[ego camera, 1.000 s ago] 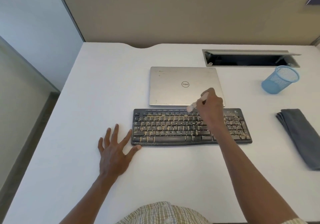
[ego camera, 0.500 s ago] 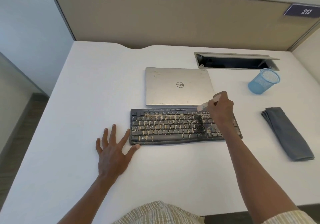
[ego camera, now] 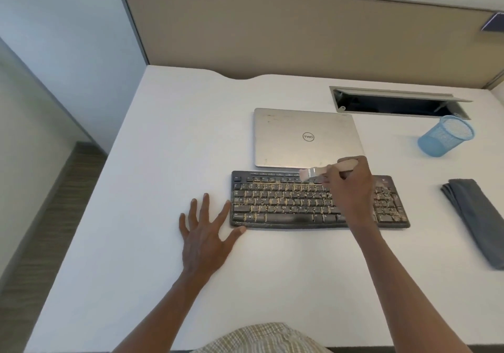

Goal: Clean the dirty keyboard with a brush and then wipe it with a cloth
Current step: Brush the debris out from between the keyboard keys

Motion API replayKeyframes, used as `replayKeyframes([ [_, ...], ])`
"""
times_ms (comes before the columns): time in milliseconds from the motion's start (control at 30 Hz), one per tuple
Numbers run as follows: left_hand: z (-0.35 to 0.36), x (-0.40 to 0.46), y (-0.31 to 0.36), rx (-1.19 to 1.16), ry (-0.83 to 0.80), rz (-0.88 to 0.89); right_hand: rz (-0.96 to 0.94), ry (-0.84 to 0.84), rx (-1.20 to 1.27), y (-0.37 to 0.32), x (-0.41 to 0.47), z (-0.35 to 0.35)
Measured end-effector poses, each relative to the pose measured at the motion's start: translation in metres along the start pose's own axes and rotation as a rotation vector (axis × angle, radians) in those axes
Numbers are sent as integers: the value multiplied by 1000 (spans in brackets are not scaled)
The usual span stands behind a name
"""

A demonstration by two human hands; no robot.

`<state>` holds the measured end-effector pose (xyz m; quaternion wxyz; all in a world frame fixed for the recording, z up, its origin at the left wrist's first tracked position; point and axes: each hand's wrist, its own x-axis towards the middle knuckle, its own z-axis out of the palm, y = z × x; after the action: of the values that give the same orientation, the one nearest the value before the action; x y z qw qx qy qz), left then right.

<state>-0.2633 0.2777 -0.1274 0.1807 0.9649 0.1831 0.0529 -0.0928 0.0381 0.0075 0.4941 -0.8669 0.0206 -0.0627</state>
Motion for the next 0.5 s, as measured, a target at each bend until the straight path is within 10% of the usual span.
replayKeyframes([
  [500, 3, -1, -4, -25, 19, 4, -294, -211, -106, -47, -15, 110],
])
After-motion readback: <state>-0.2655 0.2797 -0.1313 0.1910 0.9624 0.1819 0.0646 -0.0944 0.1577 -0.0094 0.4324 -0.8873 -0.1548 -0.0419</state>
